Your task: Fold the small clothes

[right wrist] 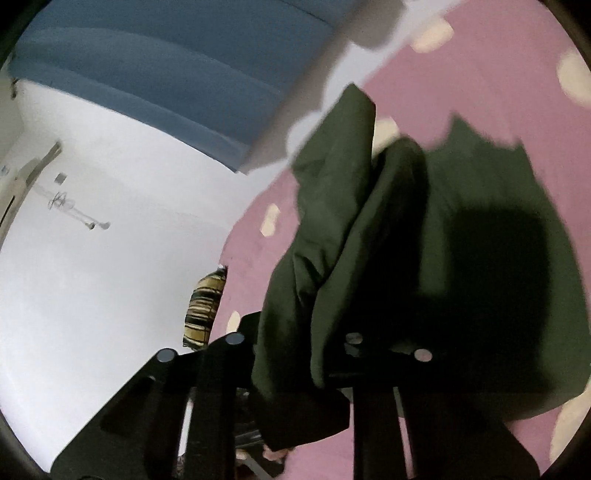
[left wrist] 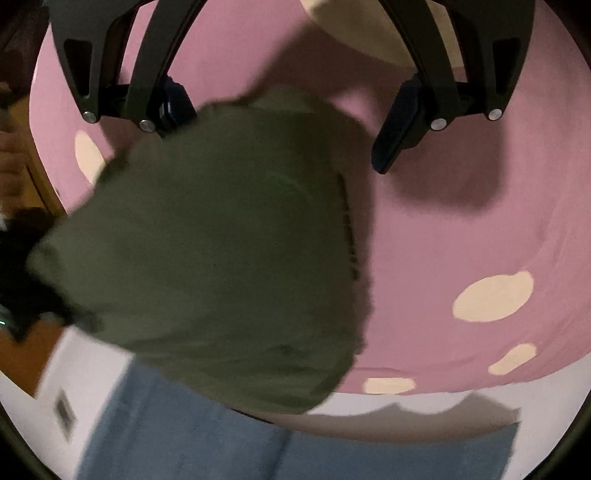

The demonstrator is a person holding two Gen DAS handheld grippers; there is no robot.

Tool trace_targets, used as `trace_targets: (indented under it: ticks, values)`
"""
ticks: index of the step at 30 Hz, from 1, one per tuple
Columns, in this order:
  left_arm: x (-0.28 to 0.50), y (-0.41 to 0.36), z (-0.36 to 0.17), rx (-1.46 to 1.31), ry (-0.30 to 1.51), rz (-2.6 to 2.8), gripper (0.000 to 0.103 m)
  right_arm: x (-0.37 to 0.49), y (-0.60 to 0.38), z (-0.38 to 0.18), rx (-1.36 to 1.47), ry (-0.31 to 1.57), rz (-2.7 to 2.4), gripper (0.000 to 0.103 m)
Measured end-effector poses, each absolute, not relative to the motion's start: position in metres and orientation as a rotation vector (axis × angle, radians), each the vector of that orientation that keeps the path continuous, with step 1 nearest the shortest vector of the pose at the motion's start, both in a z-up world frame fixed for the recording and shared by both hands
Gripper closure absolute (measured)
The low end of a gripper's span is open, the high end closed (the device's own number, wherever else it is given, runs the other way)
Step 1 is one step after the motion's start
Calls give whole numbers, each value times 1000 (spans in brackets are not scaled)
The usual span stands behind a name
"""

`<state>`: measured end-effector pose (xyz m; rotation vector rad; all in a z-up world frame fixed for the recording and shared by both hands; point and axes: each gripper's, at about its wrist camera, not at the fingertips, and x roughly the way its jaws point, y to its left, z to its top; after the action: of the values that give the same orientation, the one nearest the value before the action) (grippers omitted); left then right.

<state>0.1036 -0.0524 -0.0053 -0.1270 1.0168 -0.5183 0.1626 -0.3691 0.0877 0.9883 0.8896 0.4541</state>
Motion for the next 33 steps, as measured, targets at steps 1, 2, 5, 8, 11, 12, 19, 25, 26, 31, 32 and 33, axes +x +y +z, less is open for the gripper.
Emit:
trace_targets:
  ticks: [1, 2, 5, 8, 11, 12, 19, 25, 26, 31, 32, 33]
  values:
    - [104, -52, -6, -132, 1028, -508, 17, 161, -375, 99, 985, 855, 460, 87]
    - [105, -51, -8, -142, 1039, -509, 16, 159, -381, 105, 977, 831, 458, 87]
    - [106, -50, -8, -177, 1046, -542, 16, 144, -411, 107, 982, 785, 426, 87]
    - [99, -60, -8, -78, 1012, -519, 15, 128, -429, 70, 995, 851, 339, 88]
    - [97, -65, -12, -61, 1037, -536, 15, 111, -449, 22, 1094, 893, 297, 88]
    - [97, -66, -12, -50, 1035, -536, 15, 108, -453, 10, 1117, 899, 291, 88]
    - [99, -69, -16, -25, 1047, -528, 15, 110, -459, -23, 1173, 918, 295, 88]
    - [97, -70, -16, -22, 1049, -527, 15, 109, -459, -30, 1180, 915, 297, 88]
    - [97, -70, -15, -23, 1049, -527, 15, 107, -461, -31, 1180, 916, 297, 88]
    - [99, -70, -16, -25, 1052, -529, 15, 100, -466, -37, 1190, 915, 295, 88]
    - [99, -71, -16, -24, 1053, -528, 15, 102, -463, -35, 1194, 914, 293, 88]
    - [98, -70, -16, -24, 1053, -528, 15, 102, -463, -35, 1196, 913, 292, 88]
